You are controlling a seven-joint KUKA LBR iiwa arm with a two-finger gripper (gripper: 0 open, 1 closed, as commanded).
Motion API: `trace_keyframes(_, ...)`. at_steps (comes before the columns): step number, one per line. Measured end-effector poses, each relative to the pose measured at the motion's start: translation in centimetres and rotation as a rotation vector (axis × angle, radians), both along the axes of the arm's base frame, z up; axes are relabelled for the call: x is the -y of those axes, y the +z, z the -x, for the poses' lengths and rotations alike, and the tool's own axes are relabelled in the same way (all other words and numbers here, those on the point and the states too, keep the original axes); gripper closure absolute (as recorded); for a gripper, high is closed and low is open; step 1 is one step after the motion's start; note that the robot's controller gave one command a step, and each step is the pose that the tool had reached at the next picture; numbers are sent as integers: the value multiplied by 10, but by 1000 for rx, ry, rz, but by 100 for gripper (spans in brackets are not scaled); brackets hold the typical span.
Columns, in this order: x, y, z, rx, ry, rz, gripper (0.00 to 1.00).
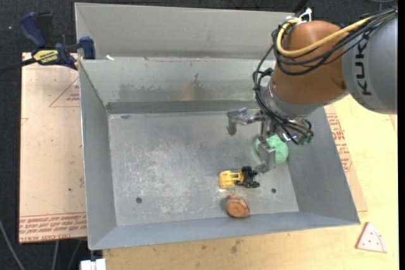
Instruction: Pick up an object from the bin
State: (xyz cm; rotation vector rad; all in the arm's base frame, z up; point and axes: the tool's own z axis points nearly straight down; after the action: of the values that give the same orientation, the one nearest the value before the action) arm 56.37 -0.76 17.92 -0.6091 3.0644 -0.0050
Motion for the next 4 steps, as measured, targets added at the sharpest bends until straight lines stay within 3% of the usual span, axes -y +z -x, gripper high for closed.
trace_keyframes(1,3,-64,-5,-12,57,0,0)
trace_keyframes(2,7,-98,6,-18,250,1,0)
trace_keyframes(3,1,-108,-4,-10,524,3,100)
trace_keyframes(4,1,-108,-4,-10,524,3,100)
